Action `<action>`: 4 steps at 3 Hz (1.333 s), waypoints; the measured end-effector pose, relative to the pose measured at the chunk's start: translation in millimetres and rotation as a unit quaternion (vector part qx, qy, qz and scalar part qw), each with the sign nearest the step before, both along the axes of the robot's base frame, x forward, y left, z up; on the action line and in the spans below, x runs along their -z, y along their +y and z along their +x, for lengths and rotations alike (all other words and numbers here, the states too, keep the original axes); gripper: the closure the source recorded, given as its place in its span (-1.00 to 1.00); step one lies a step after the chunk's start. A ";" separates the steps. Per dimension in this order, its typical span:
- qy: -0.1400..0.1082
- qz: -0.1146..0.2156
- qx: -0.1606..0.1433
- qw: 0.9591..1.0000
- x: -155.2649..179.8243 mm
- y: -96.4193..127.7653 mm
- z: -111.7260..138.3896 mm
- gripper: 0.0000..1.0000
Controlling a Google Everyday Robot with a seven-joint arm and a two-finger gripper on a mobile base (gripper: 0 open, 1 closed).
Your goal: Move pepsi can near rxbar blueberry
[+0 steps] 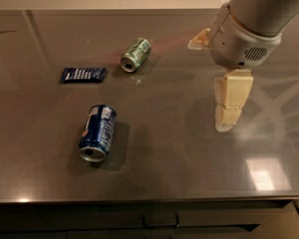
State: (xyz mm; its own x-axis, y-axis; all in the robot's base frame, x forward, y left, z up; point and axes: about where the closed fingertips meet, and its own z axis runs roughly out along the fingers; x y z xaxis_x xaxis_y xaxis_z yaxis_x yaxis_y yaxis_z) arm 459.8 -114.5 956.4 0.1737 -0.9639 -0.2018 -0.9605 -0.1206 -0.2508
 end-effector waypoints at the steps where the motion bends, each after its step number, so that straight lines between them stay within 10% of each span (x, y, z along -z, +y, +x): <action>1: -0.006 -0.005 -0.077 0.997 6.3 35.2 19.6 -1.00; 2: -0.012 -0.017 -0.156 0.988 11.5 69.6 35.8 -1.00; 4: -0.011 -0.053 -0.297 0.953 35.0 120.2 25.2 -1.00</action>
Offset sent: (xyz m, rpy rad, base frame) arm 0.0552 0.1087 -0.0203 -0.0718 -0.0277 0.5128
